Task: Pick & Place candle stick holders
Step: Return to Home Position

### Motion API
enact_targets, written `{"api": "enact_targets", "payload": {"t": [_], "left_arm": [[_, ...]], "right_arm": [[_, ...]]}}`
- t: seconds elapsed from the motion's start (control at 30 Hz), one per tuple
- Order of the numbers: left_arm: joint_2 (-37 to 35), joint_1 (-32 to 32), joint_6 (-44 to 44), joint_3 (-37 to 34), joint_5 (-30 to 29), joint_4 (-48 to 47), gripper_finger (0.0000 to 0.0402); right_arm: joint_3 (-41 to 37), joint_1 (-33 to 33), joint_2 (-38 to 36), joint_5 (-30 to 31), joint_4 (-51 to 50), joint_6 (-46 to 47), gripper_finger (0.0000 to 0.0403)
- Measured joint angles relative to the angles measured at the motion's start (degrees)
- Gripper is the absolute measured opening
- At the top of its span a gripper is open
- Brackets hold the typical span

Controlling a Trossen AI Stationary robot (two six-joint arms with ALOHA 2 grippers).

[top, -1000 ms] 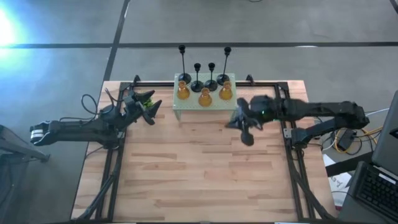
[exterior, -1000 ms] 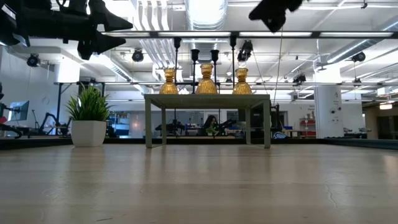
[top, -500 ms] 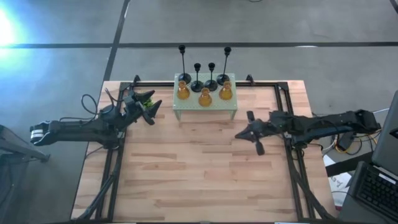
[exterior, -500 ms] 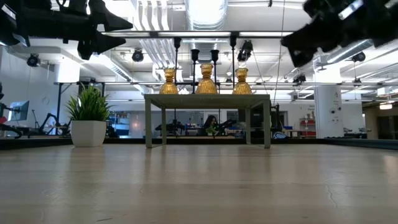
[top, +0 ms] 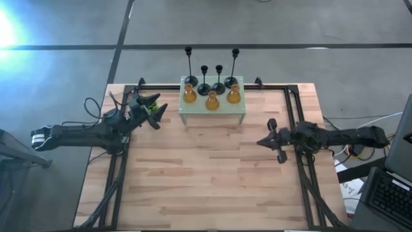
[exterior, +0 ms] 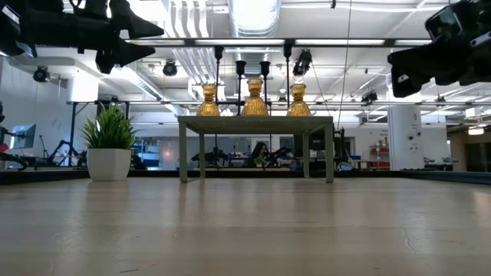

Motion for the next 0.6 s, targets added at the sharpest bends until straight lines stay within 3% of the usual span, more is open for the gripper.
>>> {"api": "enact_targets", "payload": {"t": [0.27, 0.6], "left_arm": [[-0.02, 0.00, 0.00, 0.00, -0.02, 0.00, 0.0326], [-0.02, -0.02, 0.00, 0.00, 0.00, 0.02, 0.0326]], "right_arm": [[-0.01, 0.00, -10.14, -0.01, -6.45, -1.20, 0.0008], [-0.01, 0.00, -15.77, -0.01, -10.92, -1.14, 0.0008]]}}
